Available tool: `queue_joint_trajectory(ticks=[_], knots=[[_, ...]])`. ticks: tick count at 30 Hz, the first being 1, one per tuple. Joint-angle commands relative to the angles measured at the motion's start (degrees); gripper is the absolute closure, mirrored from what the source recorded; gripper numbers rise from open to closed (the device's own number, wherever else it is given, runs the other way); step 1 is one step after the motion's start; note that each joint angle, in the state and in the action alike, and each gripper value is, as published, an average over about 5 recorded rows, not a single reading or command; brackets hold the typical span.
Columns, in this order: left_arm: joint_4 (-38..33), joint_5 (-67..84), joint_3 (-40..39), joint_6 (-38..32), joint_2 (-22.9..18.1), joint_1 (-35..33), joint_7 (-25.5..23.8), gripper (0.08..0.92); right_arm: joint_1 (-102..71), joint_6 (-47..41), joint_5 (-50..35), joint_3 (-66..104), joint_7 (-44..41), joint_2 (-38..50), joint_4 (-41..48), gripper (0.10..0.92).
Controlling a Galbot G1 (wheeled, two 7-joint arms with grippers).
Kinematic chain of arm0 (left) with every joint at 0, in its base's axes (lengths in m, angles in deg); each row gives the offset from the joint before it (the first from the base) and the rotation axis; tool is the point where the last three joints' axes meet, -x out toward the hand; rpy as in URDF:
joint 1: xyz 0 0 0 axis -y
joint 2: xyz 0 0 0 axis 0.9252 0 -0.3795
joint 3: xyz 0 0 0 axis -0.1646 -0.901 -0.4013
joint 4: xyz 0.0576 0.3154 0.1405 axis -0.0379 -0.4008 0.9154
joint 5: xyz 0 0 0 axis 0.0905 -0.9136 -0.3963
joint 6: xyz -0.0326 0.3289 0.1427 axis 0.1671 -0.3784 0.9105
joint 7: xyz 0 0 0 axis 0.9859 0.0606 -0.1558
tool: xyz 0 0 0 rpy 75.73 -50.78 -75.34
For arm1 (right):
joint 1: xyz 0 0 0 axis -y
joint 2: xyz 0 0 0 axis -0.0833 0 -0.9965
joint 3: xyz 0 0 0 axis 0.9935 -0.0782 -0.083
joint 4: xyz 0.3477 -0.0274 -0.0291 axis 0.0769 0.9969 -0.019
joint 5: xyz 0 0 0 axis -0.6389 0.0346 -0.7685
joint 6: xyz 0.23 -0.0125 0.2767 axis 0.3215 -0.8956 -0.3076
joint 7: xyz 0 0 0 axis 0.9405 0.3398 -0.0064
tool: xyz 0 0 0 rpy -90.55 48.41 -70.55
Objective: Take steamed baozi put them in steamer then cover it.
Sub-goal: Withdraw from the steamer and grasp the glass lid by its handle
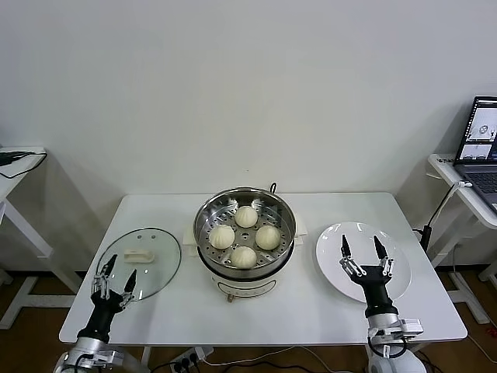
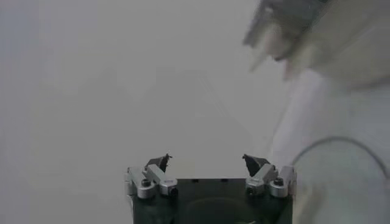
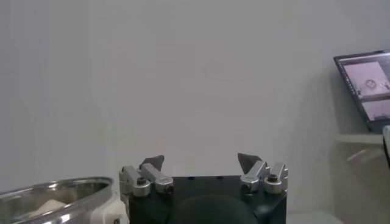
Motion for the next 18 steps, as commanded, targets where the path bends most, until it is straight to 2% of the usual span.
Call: queue_joint_trajectory(ticks=[1,18], knots=[[11.6,-16.6,0.1,-0.9,1.4,7.2,4.3,0.177,-0.5,0.5,0.5,0.1,0.1,-0.7,0.6,0.203],[17.0,-17.9,-0.7,1.8,1.5,15.7,2.8,0.177,-0.2,0.6,1.3,-0.1,0.1,-1.6,0.7,0.203]])
